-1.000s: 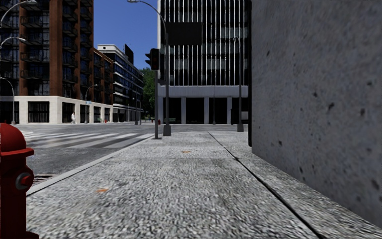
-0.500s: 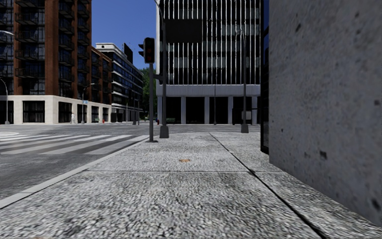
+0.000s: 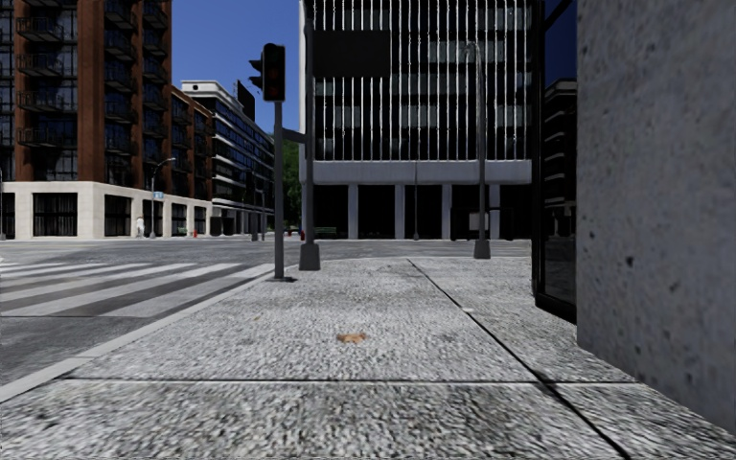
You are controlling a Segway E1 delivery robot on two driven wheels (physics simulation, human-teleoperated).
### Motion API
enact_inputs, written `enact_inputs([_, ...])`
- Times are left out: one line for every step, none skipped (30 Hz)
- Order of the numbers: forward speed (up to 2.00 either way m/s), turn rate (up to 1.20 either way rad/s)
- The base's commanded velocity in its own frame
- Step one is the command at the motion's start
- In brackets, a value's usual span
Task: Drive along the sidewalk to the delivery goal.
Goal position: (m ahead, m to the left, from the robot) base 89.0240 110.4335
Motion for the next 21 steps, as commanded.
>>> enact_inputs([1.95,0.00])
enact_inputs([1.95,0.00])
enact_inputs([1.95,0.00])
enact_inputs([1.95,0.00])
enact_inputs([1.95,0.00])
enact_inputs([1.95,0.03])
enact_inputs([1.95,0.11])
enact_inputs([1.95,0.17])
enact_inputs([1.95,0.24])
enact_inputs([1.95,0.31])
enact_inputs([1.95,0.31])
enact_inputs([1.95,0.37])
enact_inputs([1.95,0.42])
enact_inputs([1.95,0.45])
enact_inputs([1.95,0.47])
enact_inputs([1.95,0.47])
enact_inputs([1.95,0.48])
enact_inputs([1.95,0.54])
enact_inputs([1.95,0.57])
enact_inputs([1.95,0.58])
enact_inputs([1.95,0.58])
